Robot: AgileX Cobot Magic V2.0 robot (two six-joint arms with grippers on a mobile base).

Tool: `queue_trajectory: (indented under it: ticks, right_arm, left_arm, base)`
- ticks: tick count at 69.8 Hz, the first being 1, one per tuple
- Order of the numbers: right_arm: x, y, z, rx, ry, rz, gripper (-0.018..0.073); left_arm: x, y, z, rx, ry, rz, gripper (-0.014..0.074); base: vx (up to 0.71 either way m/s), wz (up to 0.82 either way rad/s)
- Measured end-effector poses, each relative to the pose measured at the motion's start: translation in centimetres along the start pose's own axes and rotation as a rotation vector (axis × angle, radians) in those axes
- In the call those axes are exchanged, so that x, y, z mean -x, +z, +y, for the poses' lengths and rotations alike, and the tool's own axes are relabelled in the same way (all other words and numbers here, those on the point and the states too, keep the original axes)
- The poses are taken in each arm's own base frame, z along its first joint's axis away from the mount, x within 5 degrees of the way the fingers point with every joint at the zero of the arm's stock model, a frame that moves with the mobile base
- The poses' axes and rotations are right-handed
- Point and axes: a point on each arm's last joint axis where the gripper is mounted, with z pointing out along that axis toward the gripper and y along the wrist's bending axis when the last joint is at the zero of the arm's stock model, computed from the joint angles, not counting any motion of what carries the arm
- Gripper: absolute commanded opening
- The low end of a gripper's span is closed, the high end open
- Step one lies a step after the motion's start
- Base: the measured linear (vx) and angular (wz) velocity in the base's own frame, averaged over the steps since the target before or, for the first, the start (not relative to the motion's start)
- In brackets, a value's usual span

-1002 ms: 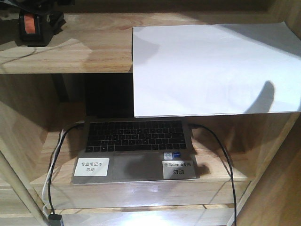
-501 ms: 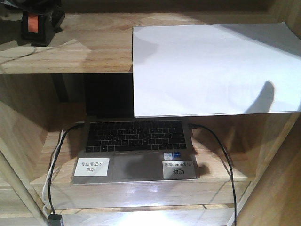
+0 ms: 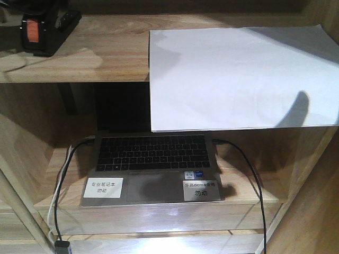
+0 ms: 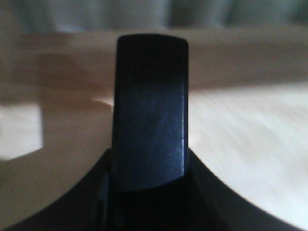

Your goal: Grab stapler and paper to desk for stapling

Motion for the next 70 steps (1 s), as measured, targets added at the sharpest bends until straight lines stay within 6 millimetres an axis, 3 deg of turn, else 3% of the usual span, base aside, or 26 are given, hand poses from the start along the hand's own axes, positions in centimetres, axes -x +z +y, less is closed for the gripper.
queue_trajectory:
  ticks: [17,35,70]
  right_arm:
    - [0.0,0.0,0.0,0.0,0.0,0.0,0.0398]
    - [0.0,0.0,0.0,0.0,0.0,0.0,0.0398]
    - [0.0,0.0,0.0,0.0,0.0,0.0,0.0398]
  left_arm:
    - [-2.2,-5.9,1.1,-0.078,0.07,-0.119,-0.0008]
    - [-7.2,-11.0,2.4,-0.168,0.152,-0.239,-0.0008]
    - [-17.9,-16.9,4.0,-0.346,0.289,-0.347,-0.0008]
  base:
    - [0.0,0.0]
    - [0.0,0.0]
    - [0.0,0.0]
